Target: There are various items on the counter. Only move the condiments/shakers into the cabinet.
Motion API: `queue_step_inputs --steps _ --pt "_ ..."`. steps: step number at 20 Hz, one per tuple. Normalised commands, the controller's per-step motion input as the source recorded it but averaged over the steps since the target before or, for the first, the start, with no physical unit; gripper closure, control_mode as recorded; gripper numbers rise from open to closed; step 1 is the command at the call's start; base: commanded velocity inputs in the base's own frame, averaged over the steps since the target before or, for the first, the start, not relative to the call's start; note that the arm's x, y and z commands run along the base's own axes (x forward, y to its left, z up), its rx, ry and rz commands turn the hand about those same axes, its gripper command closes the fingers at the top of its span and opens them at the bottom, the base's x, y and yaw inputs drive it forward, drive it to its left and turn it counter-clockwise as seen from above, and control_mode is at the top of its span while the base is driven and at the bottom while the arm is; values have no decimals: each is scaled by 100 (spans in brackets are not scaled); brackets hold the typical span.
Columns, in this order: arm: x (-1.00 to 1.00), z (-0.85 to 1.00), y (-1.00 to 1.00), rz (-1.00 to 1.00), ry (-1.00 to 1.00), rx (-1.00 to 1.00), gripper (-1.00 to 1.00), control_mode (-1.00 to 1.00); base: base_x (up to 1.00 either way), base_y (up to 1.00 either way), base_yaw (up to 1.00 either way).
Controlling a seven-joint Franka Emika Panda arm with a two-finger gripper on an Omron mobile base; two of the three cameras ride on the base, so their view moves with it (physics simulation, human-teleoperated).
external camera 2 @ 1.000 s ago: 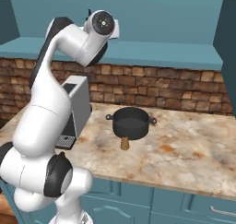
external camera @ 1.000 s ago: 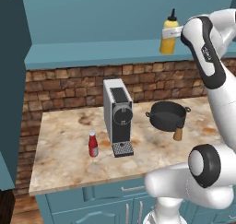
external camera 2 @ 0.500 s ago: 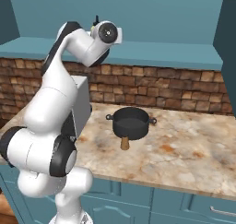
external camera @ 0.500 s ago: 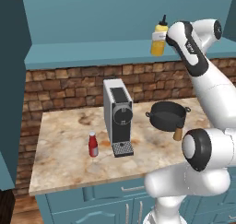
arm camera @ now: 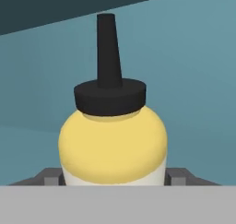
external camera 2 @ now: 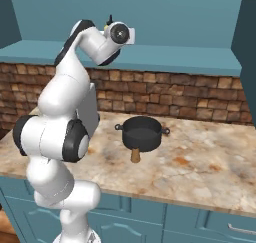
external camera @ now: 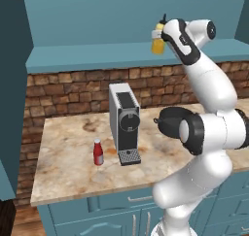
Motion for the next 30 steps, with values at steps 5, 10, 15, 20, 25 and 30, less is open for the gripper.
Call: queue_step_inputs --steps 5,10,15,20,25,30 --pt "64 -42 16 -2 8 -9 100 -100 0 0 0" --pt "12 -12 12 0 2 -6 -100 -100 0 0 0" --pt "-65 0 0 -1 -19 -1 -100 -100 0 0 0" --pt "-100 -34 -2 -8 -4 -3 -100 -100 0 0 0" --pt "-100 -51 -30 -7 2 0 -100 -100 0 0 0" --pt "-100 -72 -93 -1 16 2 -100 -100 0 0 0"
